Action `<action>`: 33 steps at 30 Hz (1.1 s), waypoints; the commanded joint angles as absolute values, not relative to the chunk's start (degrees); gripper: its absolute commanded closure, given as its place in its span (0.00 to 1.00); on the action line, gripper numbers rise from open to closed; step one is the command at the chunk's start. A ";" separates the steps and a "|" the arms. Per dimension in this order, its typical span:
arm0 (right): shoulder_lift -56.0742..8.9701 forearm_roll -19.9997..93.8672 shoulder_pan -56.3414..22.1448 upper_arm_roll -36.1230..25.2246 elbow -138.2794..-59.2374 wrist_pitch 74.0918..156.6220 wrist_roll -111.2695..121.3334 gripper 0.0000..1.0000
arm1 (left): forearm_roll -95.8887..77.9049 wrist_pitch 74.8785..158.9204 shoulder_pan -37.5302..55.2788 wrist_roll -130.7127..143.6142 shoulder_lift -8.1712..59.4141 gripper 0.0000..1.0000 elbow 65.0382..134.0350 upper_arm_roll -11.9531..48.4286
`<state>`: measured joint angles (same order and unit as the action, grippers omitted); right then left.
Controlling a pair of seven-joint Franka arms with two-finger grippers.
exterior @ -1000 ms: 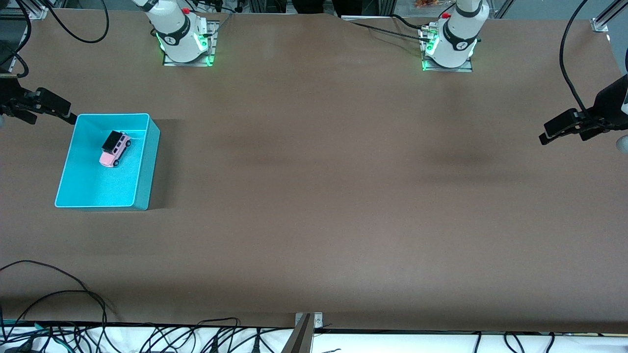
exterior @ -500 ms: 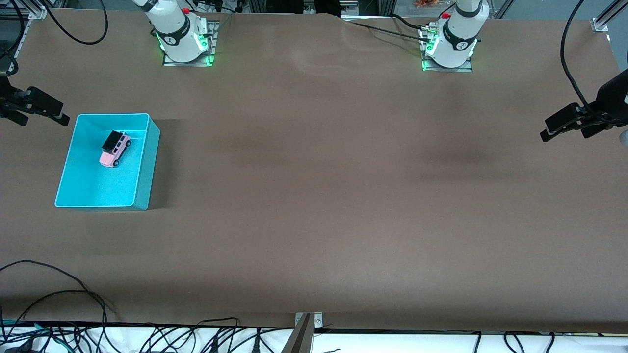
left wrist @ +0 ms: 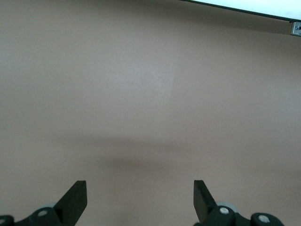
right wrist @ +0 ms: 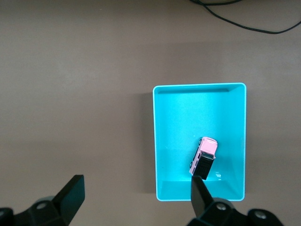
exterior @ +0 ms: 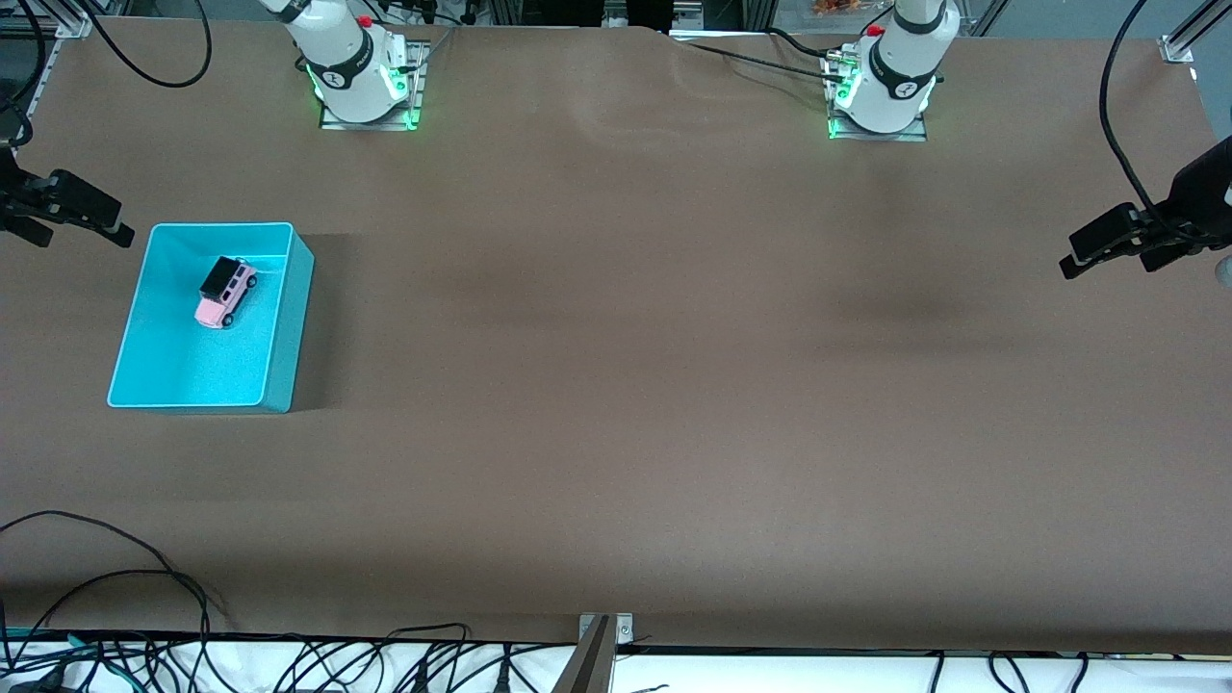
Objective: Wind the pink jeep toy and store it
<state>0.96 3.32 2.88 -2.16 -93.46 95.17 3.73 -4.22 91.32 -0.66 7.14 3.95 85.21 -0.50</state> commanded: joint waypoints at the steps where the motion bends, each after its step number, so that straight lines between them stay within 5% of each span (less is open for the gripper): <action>1: 0.44 3.52 3.08 -2.29 -91.93 94.31 3.78 0.00 | -2.90 91.41 -0.53 6.42 3.78 0.00 85.08 -0.35; 33: 0.44 3.34 2.90 -2.11 -91.49 94.04 3.78 0.00 | -1.33 91.06 -0.88 6.33 3.78 0.00 85.78 -0.44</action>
<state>0.96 3.32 2.84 -2.26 -93.04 95.17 3.73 -4.03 91.32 -0.90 7.14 4.08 85.50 -0.70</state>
